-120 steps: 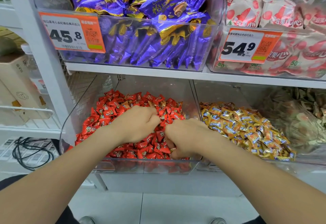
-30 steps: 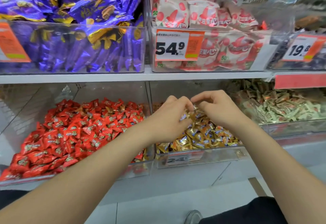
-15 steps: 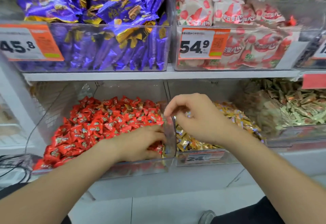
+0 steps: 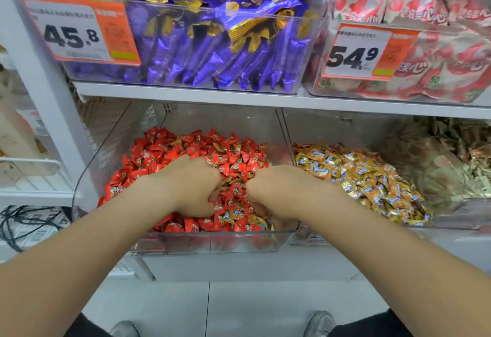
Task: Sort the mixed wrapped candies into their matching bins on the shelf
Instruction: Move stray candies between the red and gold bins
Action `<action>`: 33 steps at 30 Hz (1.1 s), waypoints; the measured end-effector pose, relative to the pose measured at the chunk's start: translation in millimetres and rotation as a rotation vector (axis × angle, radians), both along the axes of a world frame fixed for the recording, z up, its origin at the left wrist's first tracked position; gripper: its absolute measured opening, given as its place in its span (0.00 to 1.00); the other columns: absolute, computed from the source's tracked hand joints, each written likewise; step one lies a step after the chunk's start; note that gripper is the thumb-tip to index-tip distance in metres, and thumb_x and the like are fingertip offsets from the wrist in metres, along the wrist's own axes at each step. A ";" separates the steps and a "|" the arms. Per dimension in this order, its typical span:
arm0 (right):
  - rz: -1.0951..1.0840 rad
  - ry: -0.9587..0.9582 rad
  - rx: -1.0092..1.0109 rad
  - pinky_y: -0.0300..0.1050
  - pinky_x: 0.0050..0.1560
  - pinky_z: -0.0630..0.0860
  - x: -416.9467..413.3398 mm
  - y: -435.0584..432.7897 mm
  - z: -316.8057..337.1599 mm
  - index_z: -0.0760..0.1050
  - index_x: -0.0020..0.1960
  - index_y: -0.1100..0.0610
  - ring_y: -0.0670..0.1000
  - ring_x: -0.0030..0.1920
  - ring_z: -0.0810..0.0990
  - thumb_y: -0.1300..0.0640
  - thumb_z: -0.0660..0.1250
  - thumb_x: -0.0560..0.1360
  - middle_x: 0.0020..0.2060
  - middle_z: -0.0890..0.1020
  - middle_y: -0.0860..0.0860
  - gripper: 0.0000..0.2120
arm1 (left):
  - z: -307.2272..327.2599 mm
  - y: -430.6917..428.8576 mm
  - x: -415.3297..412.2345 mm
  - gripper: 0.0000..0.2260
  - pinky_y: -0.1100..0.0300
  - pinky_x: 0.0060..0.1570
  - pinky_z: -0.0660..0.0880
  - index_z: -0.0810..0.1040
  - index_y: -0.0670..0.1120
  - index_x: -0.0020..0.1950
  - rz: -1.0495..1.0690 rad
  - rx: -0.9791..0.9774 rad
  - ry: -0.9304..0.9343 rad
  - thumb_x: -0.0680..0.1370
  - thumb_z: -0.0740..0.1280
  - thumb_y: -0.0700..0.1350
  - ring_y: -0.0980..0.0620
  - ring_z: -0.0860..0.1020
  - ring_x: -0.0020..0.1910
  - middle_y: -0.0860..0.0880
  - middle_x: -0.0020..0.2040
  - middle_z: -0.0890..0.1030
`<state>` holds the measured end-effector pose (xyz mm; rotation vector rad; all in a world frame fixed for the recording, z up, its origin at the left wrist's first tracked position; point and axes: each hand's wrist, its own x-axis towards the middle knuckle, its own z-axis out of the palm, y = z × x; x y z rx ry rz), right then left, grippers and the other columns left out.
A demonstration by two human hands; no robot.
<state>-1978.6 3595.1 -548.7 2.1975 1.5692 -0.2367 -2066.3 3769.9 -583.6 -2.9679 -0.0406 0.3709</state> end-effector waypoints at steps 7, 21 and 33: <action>-0.129 0.164 -0.032 0.51 0.42 0.76 12.5 17.4 -24.1 0.80 0.56 0.52 0.57 0.52 0.80 0.68 0.73 0.74 0.52 0.78 0.50 0.15 | -11.9 -13.8 0.2 0.13 0.51 0.57 0.74 0.87 0.51 0.45 -0.270 -0.124 -0.188 0.67 0.70 0.37 0.50 0.72 0.59 0.55 0.49 0.80; -0.220 0.145 0.060 0.54 0.43 0.75 -5.8 16.3 -43.8 0.65 0.42 0.55 0.53 0.41 0.71 0.71 0.64 0.79 0.46 0.70 0.53 0.15 | -35.5 -20.0 15.4 0.21 0.54 0.53 0.73 0.78 0.44 0.59 -0.084 -0.162 0.049 0.76 0.76 0.57 0.45 0.77 0.55 0.47 0.57 0.76; -0.518 0.347 0.134 0.43 0.25 0.64 -3.0 29.0 -59.8 0.65 0.37 0.56 0.52 0.31 0.66 0.68 0.69 0.73 0.34 0.69 0.53 0.15 | -43.8 -13.2 3.5 0.15 0.56 0.39 0.70 0.79 0.50 0.58 -0.018 -0.287 -0.137 0.73 0.73 0.49 0.48 0.76 0.42 0.55 0.41 0.78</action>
